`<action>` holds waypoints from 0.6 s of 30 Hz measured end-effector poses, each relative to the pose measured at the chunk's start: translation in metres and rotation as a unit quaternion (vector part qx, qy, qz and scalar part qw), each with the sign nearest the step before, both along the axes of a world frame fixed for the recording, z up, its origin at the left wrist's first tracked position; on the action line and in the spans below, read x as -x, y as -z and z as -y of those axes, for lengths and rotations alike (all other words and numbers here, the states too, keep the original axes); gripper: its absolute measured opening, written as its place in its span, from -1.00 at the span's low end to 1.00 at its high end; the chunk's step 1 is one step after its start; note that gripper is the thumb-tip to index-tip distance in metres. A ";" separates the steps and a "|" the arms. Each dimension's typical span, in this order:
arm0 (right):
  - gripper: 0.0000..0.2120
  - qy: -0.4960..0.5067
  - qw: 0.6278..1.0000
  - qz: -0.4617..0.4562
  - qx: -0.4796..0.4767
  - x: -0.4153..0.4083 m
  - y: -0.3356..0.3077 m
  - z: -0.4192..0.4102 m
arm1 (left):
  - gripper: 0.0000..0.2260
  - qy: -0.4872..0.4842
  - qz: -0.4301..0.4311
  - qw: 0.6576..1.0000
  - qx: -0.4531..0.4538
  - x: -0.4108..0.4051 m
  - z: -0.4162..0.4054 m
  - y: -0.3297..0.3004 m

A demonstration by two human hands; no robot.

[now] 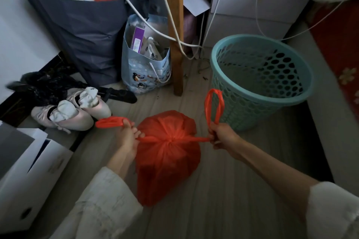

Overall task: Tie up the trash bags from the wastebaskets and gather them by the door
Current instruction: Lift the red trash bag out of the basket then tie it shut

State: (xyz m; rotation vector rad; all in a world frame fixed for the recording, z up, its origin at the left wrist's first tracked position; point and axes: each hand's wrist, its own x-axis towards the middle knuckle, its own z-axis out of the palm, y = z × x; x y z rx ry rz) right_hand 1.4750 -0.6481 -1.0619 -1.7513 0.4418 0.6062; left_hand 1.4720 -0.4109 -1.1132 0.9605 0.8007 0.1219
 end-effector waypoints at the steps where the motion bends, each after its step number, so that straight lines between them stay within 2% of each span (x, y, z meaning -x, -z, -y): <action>1: -0.64 0.010 0.999 0.038 0.008 -0.001 -0.003 -0.002 | -0.68 0.028 0.023 0.999 0.002 0.000 0.002 -0.007; 4: -0.70 0.045 0.992 0.085 -0.084 -0.004 -0.011 -0.014 | -0.79 0.137 0.068 0.988 -0.024 -0.001 0.005 -0.034; 6: -0.77 0.065 0.979 0.057 -0.184 -0.009 -0.017 -0.027 | -0.87 0.201 0.089 0.973 -0.065 0.002 0.009 -0.051; 8: -0.89 0.069 0.971 0.037 -0.227 -0.011 -0.020 -0.040 | -0.89 0.230 0.100 0.962 -0.111 0.005 0.013 -0.061; 10: -0.95 0.018 0.986 0.057 -0.156 -0.006 -0.012 -0.049 | -0.80 0.225 0.099 0.958 -0.147 0.005 0.015 -0.069; 12: -0.82 -0.048 0.995 0.083 -0.029 0.007 0.004 -0.052 | -0.75 0.201 0.098 0.964 -0.146 0.004 0.015 -0.074; 14: -0.72 -0.078 0.985 0.133 0.080 0.015 0.013 -0.057 | -0.75 0.188 0.097 0.965 -0.156 0.006 0.015 -0.078; 16: -0.76 -0.064 0.968 0.210 0.125 0.013 0.009 -0.065 | -0.76 0.191 0.103 0.961 -0.170 0.007 0.015 -0.080; 18: -0.79 -0.023 0.961 0.256 0.101 0.004 0.003 -0.076 | -0.77 0.188 0.109 0.961 -0.173 0.007 0.015 -0.083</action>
